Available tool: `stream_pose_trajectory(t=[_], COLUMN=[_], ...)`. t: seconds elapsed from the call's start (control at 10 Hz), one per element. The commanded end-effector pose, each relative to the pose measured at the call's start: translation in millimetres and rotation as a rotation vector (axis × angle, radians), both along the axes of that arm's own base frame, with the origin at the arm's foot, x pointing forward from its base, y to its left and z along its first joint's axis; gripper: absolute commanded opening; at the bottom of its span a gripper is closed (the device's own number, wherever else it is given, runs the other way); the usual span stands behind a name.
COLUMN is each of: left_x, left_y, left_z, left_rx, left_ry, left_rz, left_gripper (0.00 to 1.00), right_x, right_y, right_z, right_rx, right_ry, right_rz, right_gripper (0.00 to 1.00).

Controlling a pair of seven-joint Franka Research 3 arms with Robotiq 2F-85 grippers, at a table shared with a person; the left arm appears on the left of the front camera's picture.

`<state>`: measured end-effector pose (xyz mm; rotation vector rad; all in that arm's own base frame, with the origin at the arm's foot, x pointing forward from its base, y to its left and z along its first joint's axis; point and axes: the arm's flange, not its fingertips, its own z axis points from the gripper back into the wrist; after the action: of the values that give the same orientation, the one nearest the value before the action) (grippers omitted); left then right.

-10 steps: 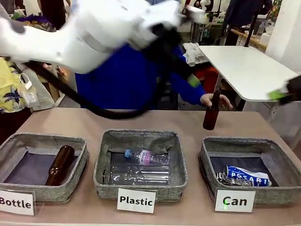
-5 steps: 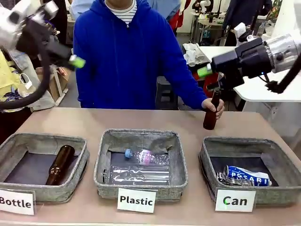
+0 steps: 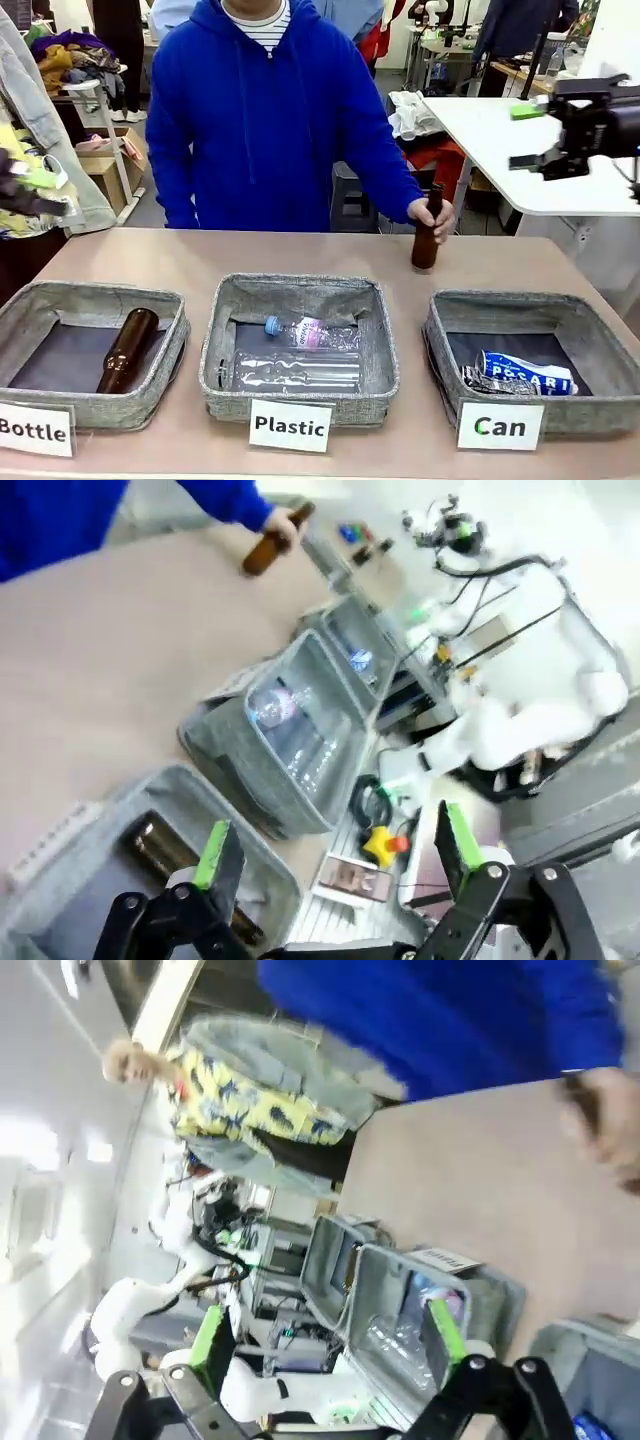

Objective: Sort the can waste into the basket.
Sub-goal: Pick up the can waste from the table and place it in the right Fabric basket.

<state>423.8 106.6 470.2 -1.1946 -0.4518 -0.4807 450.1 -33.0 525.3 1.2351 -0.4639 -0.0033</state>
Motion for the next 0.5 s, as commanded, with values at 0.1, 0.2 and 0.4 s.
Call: stream_pose_trajectory(t=[0.1,0.2,0.4], left_x=[-33.1,-38.4,-49.0], left_y=[88.6,102.8,105.2], left_z=[-26.1,-34.2,-28.3], left_rx=[-0.221,-0.248,-0.192], left_ry=[-0.051,-0.086,-0.023], left_rz=[0.144,0.150,0.162], left_gripper=[1.00,1.00,1.00], right_x=[-11.2,-8.9,-7.1], right_y=[-44.0,-44.5,-47.9], right_z=[-3.0,-2.1,-2.3], right_rx=[0.004,-0.025,0.002], right_ry=[-0.019,-0.010,0.003], right_rz=[-0.128,-0.161,-0.104], right_gripper=[1.00,1.00,1.00])
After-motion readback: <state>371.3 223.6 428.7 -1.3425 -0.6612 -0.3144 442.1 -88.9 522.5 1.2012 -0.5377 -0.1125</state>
